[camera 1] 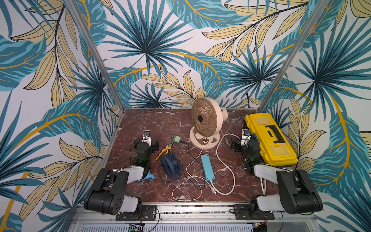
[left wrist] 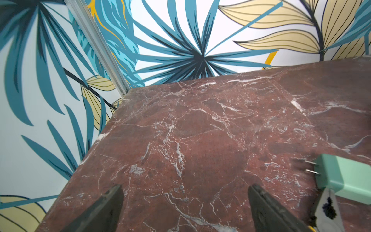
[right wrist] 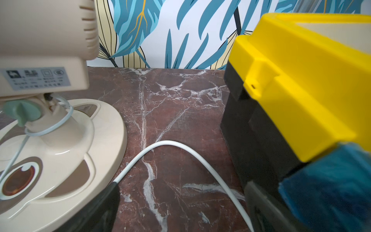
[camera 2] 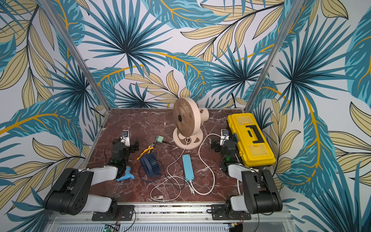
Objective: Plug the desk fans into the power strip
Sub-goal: Move the fan to the center of the board.
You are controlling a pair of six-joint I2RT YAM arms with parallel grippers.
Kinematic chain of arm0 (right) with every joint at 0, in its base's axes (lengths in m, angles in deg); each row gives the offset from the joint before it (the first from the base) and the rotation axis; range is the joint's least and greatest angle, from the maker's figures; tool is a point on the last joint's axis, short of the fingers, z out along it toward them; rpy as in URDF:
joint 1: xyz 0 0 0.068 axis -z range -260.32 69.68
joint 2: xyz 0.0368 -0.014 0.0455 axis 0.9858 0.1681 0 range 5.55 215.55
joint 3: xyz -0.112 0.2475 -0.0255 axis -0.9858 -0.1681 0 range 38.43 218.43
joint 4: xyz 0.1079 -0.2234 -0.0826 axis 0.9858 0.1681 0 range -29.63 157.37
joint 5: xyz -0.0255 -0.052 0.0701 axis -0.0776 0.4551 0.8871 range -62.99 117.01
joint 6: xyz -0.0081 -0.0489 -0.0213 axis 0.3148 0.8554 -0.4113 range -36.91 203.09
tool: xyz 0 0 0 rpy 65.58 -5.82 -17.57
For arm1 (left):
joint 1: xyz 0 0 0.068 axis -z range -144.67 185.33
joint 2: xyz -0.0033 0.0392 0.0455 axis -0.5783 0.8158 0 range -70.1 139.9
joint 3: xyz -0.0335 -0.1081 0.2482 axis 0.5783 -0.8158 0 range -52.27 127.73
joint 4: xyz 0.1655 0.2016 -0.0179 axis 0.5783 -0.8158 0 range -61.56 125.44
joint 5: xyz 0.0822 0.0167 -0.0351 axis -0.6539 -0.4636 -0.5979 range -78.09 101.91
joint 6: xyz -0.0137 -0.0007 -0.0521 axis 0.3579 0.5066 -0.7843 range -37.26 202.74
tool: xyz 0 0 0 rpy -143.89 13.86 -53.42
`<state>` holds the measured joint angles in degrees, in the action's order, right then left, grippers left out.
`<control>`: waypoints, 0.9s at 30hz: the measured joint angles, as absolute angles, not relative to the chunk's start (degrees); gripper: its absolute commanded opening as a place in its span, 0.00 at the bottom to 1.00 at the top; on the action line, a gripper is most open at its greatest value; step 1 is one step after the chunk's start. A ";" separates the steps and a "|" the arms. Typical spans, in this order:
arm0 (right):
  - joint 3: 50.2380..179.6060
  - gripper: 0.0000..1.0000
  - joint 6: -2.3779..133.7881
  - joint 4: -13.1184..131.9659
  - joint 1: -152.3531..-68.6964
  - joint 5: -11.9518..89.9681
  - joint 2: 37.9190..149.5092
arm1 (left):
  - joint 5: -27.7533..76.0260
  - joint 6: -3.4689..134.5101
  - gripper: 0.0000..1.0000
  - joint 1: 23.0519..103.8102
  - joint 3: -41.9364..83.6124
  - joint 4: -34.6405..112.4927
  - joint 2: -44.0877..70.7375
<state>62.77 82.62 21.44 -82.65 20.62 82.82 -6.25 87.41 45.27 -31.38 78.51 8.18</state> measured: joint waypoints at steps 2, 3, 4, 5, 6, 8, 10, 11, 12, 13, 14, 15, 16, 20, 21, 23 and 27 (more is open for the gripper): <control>66.24 1.00 81.85 27.10 -82.65 20.73 79.24 | -6.99 87.17 1.00 46.23 -30.27 74.99 4.66; 67.45 1.00 81.22 28.72 -82.65 20.90 77.91 | -7.12 86.84 1.00 46.56 -29.87 73.42 3.15; 68.21 1.00 80.48 30.31 -82.65 21.12 76.62 | -7.14 86.45 1.00 46.73 -29.70 72.11 1.71; 68.76 1.00 79.52 32.06 -82.65 21.34 75.15 | -7.14 85.79 1.00 46.84 -29.68 70.75 -0.02; 69.09 1.00 78.60 33.79 -82.65 21.51 73.75 | -7.08 85.16 1.00 46.91 -29.68 69.42 -1.66; 69.70 1.00 76.32 38.33 -82.65 22.19 70.56 | -6.44 83.25 1.00 46.95 -29.68 66.75 -5.33; 70.51 1.00 74.16 42.92 -82.65 22.91 67.28 | -5.83 80.41 1.00 46.99 -29.68 64.52 -9.24; 71.12 0.99 73.07 45.46 -82.65 23.35 65.47 | -5.57 78.42 1.00 47.01 -29.68 63.34 -11.30; 71.97 0.99 72.00 48.04 -82.65 23.81 63.87 | -5.37 76.63 1.00 47.04 -29.68 62.34 -12.98; 73.02 1.00 70.95 50.83 -82.65 24.35 62.21 | -4.85 74.38 1.00 47.04 -29.66 61.07 -14.82; 74.07 0.99 70.07 53.41 -82.65 25.01 60.66 | -4.23 72.11 1.00 47.04 -29.66 59.72 -16.61; 74.94 1.00 69.24 55.64 -82.65 25.69 59.15 | -3.38 70.07 1.00 47.04 -29.66 58.54 -18.14; 75.64 0.99 68.65 57.57 -82.65 26.36 57.65 | -2.22 67.80 1.00 47.04 -29.66 57.33 -19.71; 76.36 1.00 66.07 64.28 -82.65 29.14 51.24 | 3.90 60.30 1.00 47.04 -29.68 53.95 -24.04; 76.36 0.99 65.29 65.52 -82.65 29.47 50.26 | 5.45 58.58 1.00 47.08 -29.68 53.18 -24.85; 76.15 1.00 63.23 67.36 -82.65 30.21 48.73 | 7.85 56.04 1.00 47.17 -29.68 51.85 -25.96; 74.05 1.00 60.11 68.47 -82.65 34.87 47.33 | 11.35 53.22 1.00 47.28 -29.68 48.11 -28.19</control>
<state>74.05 60.11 68.47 -82.65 34.87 47.33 11.35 53.22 47.28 -29.68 48.11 -28.19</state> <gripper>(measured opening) 0.995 0.999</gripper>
